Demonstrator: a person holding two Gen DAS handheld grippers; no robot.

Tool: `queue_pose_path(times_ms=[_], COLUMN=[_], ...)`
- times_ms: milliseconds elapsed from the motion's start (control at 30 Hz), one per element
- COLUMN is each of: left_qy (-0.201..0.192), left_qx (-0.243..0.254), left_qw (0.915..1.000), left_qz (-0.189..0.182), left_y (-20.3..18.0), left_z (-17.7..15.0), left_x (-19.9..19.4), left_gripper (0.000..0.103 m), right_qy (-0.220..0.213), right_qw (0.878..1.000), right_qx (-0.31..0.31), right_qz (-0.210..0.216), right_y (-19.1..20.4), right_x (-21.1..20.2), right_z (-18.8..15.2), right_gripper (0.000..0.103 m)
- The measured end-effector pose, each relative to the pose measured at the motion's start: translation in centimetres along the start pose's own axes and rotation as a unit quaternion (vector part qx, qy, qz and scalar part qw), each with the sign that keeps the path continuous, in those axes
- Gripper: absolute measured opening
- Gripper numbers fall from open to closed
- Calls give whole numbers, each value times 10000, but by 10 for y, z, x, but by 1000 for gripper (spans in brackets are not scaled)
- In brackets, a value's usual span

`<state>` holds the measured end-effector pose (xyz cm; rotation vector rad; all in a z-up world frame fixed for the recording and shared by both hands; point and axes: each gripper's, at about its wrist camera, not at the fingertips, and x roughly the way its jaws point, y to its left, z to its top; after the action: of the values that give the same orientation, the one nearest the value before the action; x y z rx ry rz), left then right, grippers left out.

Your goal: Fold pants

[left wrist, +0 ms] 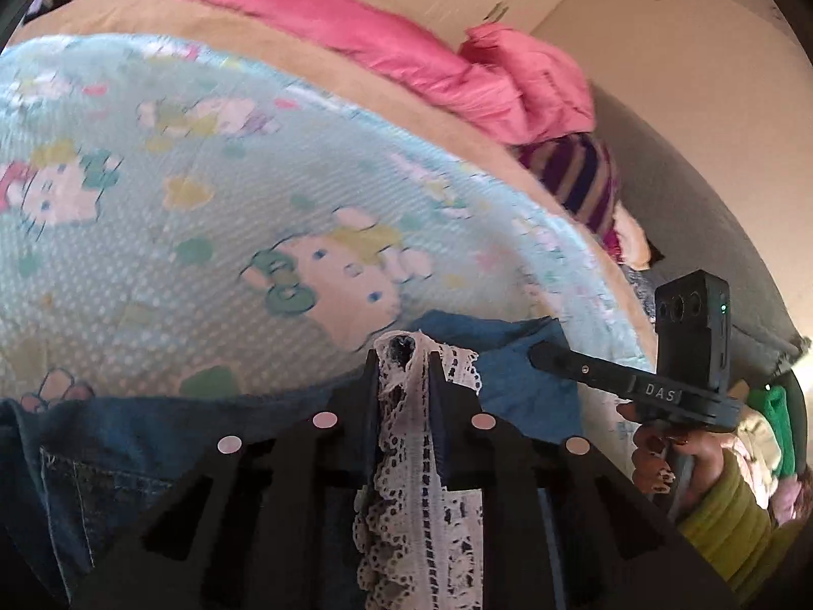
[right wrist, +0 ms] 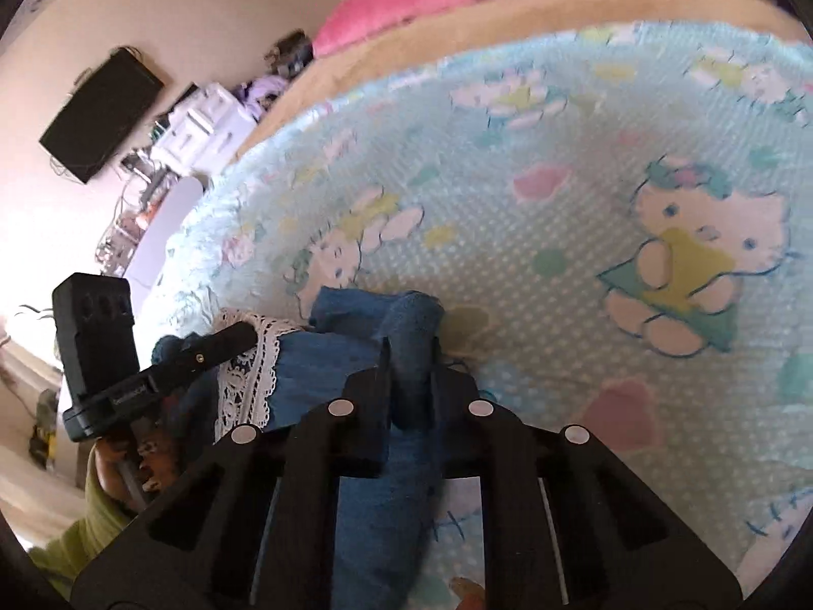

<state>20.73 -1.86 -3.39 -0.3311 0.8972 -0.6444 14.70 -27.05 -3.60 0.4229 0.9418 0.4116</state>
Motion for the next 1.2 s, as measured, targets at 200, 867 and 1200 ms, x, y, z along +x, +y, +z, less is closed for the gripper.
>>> queue_pose_path(times_ms=[200, 867, 1200], left_qy=[274, -474, -426], left_qx=[-153, 279, 362], left_qw=[9989, 9895, 9861], left_qz=[342, 1335, 1563], left_y=[13, -15, -37], left_z=[-4, -25, -53], left_x=[19, -99, -129], left_gripper=[35, 89, 97], right_qy=[80, -520, -595], right_qw=[9981, 9809, 9782], right_qx=[-93, -1299, -1620], right_qz=[-609, -1352, -1154], right_y=[-2, 58, 83], right_x=[19, -66, -87], right_z=[-9, -51, -75], right_gripper=[10, 74, 83])
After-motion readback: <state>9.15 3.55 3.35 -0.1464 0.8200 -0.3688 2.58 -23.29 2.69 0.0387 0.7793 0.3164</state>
